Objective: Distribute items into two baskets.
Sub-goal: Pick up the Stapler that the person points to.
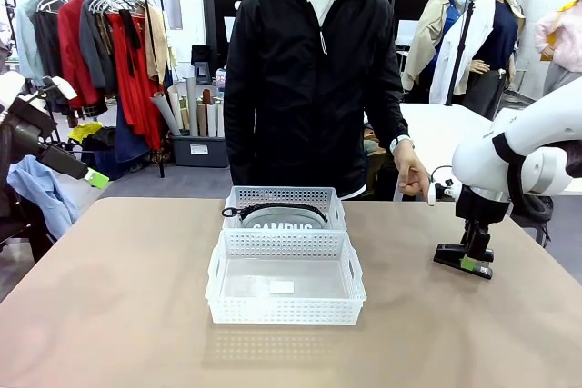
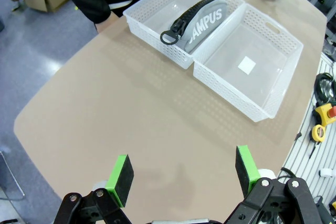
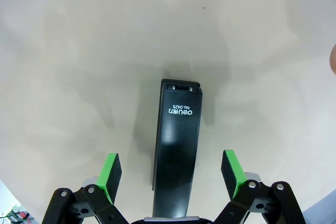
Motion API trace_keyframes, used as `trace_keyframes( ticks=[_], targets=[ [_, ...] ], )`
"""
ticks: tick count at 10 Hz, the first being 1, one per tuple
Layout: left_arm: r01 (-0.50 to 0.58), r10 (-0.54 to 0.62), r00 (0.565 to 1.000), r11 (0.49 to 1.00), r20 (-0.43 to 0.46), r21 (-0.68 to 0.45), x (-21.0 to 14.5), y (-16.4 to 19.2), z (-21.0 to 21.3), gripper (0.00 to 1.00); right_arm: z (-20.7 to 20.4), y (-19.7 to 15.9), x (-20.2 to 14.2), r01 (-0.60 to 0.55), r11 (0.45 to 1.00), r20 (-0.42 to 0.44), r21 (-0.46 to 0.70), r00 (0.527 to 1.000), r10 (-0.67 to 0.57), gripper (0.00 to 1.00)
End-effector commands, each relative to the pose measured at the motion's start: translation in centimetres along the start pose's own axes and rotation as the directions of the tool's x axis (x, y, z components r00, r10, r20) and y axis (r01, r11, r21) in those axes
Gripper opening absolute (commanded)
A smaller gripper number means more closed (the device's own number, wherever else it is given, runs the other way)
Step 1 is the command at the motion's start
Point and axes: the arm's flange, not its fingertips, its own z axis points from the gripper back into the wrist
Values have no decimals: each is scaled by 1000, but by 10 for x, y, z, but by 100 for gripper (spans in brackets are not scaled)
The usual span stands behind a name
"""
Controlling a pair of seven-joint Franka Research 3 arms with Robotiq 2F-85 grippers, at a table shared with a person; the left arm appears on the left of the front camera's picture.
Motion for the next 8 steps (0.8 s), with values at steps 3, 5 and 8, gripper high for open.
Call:
trace_keyframes(
  ticks=[3,5,8],
  targets=[
    [-12,12,1000,1000,-4,2,3,1,0,100,-4,-1,-1,-37,999,24,-8,999,38,98],
    [-12,12,1000,1000,-4,2,3,1,0,100,-4,-2,-1,-41,999,19,-5,999,41,83],
    [-12,12,1000,1000,-4,2,3,1,0,100,-5,-1,0,-40,999,11,2,999,40,39]
  ],
)
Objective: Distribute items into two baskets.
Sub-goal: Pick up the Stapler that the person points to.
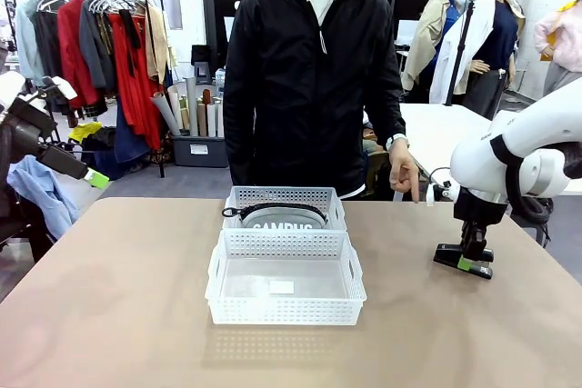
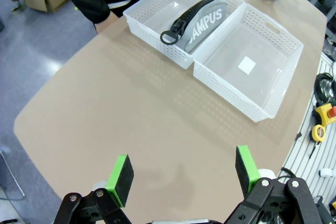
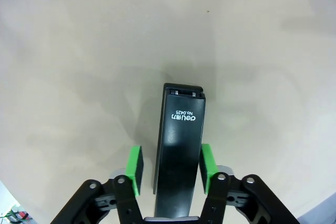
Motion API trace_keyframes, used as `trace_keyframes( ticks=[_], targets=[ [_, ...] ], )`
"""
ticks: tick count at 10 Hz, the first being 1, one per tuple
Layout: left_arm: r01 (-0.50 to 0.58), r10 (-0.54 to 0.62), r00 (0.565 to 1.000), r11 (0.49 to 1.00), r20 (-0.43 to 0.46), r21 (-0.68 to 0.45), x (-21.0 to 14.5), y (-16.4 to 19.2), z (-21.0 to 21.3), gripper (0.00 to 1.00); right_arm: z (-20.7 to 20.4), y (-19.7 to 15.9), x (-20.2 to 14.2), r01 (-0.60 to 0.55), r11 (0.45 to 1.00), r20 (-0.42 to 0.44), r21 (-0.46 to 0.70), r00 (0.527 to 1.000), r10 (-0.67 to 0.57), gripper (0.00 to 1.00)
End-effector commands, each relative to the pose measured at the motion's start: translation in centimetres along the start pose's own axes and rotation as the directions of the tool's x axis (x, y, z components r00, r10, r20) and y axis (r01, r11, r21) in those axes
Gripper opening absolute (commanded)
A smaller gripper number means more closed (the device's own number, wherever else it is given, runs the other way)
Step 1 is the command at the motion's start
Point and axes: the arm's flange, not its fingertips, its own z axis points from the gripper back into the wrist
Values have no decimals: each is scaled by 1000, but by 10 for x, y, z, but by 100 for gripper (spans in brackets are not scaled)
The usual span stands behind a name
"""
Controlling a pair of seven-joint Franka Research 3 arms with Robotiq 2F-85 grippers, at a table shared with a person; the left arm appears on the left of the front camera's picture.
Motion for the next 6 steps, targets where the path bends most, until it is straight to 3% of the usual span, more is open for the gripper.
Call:
trace_keyframes(
  ticks=[1,2,3,6],
  targets=[
    [-12,12,1000,1000,-4,2,3,1,0,100,-3,-2,-2,-32,999,10,1,999,32,23],
    [-12,12,1000,1000,-4,2,3,1,0,100,-3,-2,-2,-32,999,10,2,999,32,8],
    [-12,12,1000,1000,-4,2,3,1,0,100,-3,-2,-1,-30,1000,9,2,1000,30,0],
    [-12,12,1000,1000,-4,2,3,1,0,100,-3,-1,-1,-11,1000,5,12,1000,11,0]
  ],
)
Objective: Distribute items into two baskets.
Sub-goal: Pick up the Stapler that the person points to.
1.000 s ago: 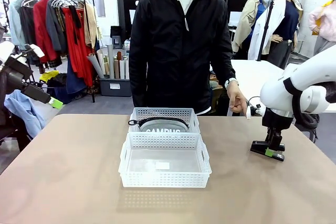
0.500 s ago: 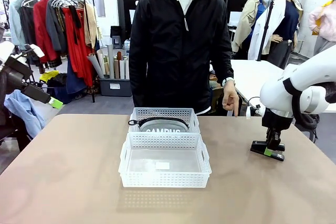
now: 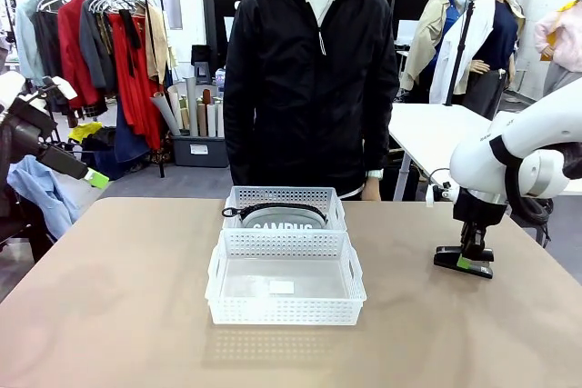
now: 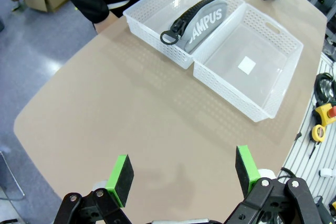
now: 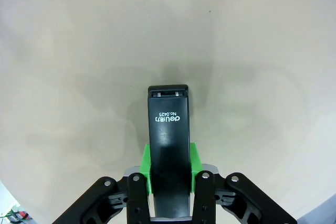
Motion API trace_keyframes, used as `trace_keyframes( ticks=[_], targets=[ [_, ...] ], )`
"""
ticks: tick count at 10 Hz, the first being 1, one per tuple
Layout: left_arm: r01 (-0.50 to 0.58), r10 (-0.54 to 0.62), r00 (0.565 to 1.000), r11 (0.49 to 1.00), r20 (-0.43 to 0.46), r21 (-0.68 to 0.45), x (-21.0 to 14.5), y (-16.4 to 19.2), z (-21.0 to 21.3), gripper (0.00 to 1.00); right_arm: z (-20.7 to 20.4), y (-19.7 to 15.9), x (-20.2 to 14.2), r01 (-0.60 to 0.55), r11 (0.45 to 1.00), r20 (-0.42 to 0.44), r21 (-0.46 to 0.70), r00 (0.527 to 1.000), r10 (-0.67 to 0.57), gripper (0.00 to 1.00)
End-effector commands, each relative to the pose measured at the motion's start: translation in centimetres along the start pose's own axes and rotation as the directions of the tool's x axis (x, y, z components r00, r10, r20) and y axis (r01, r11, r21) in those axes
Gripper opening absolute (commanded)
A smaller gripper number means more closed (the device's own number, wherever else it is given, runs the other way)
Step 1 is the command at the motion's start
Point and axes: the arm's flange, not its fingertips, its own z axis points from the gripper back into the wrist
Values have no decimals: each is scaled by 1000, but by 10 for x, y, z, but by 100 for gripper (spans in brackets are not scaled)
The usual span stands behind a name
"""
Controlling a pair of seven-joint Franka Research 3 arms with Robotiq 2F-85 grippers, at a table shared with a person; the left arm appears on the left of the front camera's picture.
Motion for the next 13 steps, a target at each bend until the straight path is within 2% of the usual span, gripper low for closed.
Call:
trace_keyframes(
  ticks=[1,4,7,10,13],
  targets=[
    [-12,12,1000,1000,-4,2,3,1,0,100,-1,-2,-2,-8,1000,7,10,1000,8,0],
    [-12,12,1000,1000,-4,2,3,1,0,100,11,-2,-1,39,999,38,38,998,-40,0],
    [-12,12,1000,1000,-4,2,3,1,0,100,76,0,-3,138,990,62,16,988,-139,0],
    [-12,12,1000,1000,-4,2,3,1,0,100,140,14,-7,269,962,21,-39,963,-269,0],
    [-12,12,1000,1000,-4,2,3,1,0,100,190,40,-9,428,901,43,-74,904,-426,0]
  ],
)
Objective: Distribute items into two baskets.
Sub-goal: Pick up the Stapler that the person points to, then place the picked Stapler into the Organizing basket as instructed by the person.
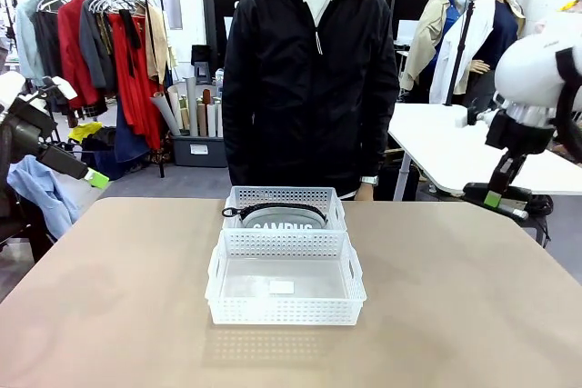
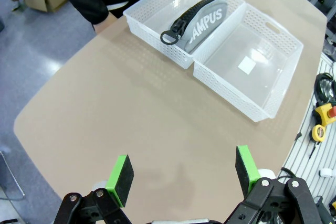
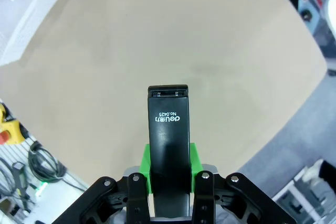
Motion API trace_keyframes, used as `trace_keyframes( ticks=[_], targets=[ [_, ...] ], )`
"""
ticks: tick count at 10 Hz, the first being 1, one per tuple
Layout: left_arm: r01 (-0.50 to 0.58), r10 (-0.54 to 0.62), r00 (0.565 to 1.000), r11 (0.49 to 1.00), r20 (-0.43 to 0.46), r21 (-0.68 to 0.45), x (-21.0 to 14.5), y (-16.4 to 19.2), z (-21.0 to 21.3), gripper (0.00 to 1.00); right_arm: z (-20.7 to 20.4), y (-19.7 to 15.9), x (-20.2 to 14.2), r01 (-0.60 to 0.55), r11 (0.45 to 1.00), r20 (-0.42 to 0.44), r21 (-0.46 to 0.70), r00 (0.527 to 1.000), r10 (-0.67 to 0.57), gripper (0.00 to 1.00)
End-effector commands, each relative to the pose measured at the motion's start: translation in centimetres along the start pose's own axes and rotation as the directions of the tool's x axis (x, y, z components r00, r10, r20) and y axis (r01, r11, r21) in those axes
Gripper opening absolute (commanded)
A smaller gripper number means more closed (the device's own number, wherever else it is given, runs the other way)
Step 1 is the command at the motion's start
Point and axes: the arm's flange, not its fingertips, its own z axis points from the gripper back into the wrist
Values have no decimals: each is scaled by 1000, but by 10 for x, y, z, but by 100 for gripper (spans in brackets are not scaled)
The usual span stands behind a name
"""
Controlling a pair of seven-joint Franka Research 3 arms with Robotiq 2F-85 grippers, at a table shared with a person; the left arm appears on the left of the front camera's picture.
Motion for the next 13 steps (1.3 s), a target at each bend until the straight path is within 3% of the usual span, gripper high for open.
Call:
trace_keyframes(
  ticks=[1,5,7,8,13],
  targets=[
    [-12,12,1000,1000,-4,2,3,1,0,100,21,15,-3,109,993,16,-34,994,-108,0],
    [-12,12,1000,1000,-4,2,3,1,0,100,38,26,-16,217,976,18,6,976,-217,0],
    [-12,12,1000,1000,-4,2,3,1,0,100,41,26,-17,170,985,-10,18,985,-170,0],
    [-12,12,1000,1000,-4,2,3,1,0,100,37,23,-16,188,982,23,3,982,-188,0],
    [-12,12,1000,1000,-4,2,3,1,0,100,37,23,-16,188,982,23,3,982,-188,0]
  ],
)
